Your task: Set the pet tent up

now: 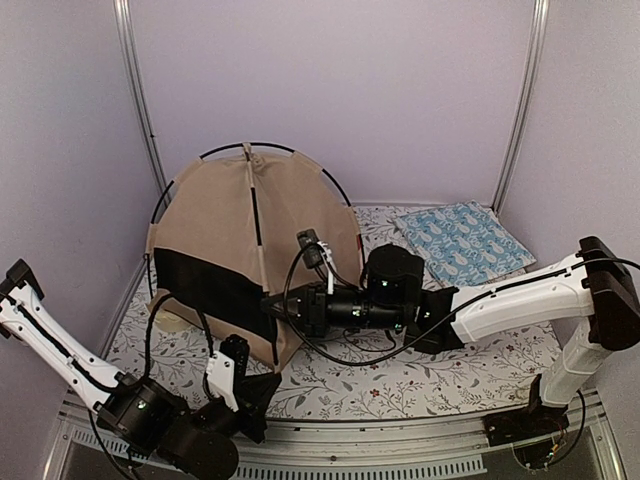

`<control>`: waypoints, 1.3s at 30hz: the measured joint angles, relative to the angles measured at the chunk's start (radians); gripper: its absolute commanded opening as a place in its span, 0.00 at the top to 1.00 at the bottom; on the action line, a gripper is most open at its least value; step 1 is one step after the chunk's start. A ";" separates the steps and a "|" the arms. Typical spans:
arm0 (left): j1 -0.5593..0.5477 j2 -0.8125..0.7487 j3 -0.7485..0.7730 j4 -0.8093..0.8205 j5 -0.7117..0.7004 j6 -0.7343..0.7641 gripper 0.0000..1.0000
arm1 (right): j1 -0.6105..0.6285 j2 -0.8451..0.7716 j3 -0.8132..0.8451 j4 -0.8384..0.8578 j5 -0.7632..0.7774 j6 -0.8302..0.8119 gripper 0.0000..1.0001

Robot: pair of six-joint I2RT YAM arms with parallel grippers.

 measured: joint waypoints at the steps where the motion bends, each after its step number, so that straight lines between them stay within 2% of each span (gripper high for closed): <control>1: 0.000 -0.002 0.000 0.004 0.000 0.010 1.00 | 0.000 0.002 0.000 0.003 0.002 0.000 1.00; 9: 0.000 -0.015 -0.008 0.040 0.004 0.069 1.00 | 0.004 0.008 0.000 0.003 0.010 -0.001 1.00; 24: 0.007 -0.051 -0.025 0.037 0.019 0.062 1.00 | 0.007 0.008 -0.009 0.013 0.010 -0.029 1.00; 27: 0.019 -0.053 -0.025 0.029 0.040 0.049 0.94 | 0.019 0.006 -0.027 0.018 0.011 -0.046 1.00; 31: 0.031 -0.066 -0.022 0.016 0.058 0.061 0.73 | 0.027 -0.006 -0.097 0.017 0.020 -0.072 1.00; 35: 0.046 -0.132 0.018 0.011 0.048 0.078 0.61 | 0.032 -0.008 -0.229 -0.050 0.051 -0.100 0.99; 39: 0.065 -0.186 0.093 -0.068 0.045 0.083 0.55 | 0.029 -0.049 -0.289 -0.101 0.079 -0.122 0.85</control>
